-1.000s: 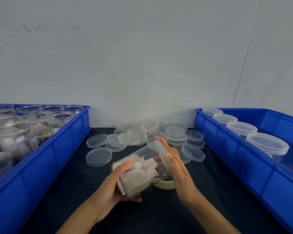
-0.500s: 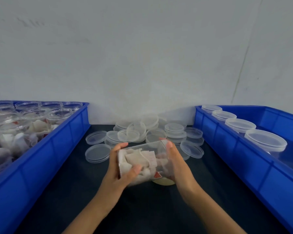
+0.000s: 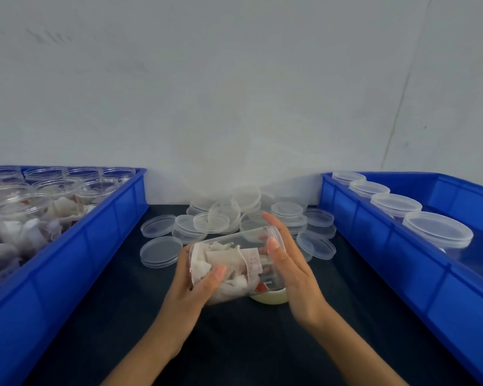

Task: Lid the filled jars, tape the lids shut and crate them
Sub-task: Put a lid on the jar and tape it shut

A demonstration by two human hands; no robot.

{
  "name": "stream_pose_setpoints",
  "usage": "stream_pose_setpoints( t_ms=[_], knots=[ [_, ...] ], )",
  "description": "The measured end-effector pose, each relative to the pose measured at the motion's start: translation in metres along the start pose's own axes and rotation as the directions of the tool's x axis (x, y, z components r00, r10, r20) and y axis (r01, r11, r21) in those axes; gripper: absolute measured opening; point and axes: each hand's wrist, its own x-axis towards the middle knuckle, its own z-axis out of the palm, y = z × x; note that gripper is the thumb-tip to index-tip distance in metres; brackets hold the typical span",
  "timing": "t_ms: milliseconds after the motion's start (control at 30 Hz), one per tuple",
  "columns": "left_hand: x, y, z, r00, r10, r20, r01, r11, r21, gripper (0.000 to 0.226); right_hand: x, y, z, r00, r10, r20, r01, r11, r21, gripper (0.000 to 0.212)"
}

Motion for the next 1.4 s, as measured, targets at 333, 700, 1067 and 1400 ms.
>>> stream_pose_setpoints(
  t_ms=[333, 700, 1067, 1400],
  knots=[
    [0.004, -0.003, 0.002, 0.999, 0.042, 0.019, -0.044, 0.992, 0.116, 0.069, 0.005, -0.001, -0.005, 0.999, 0.033, -0.03, -0.037, 0.99, -0.135, 0.05],
    [0.007, -0.008, -0.001, 0.962, 0.263, 0.075, -0.211, 0.539, 0.816, 0.114, 0.007, 0.0, 0.004, 0.996, -0.072, -0.057, 0.064, 0.989, -0.134, 0.071],
    [0.013, -0.024, -0.013, 0.963, 0.115, -0.245, 0.035, 0.844, 0.536, 0.088, 0.005, 0.037, 0.003, 0.991, 0.129, 0.035, -0.032, 0.482, -0.875, 0.037],
    [0.001, -0.001, 0.001, 0.744, 0.626, -0.232, -0.197, 0.538, 0.82, 0.078, 0.003, 0.021, 0.004, 0.943, 0.281, -0.18, -0.334, 0.767, -0.549, 0.021]
  ],
)
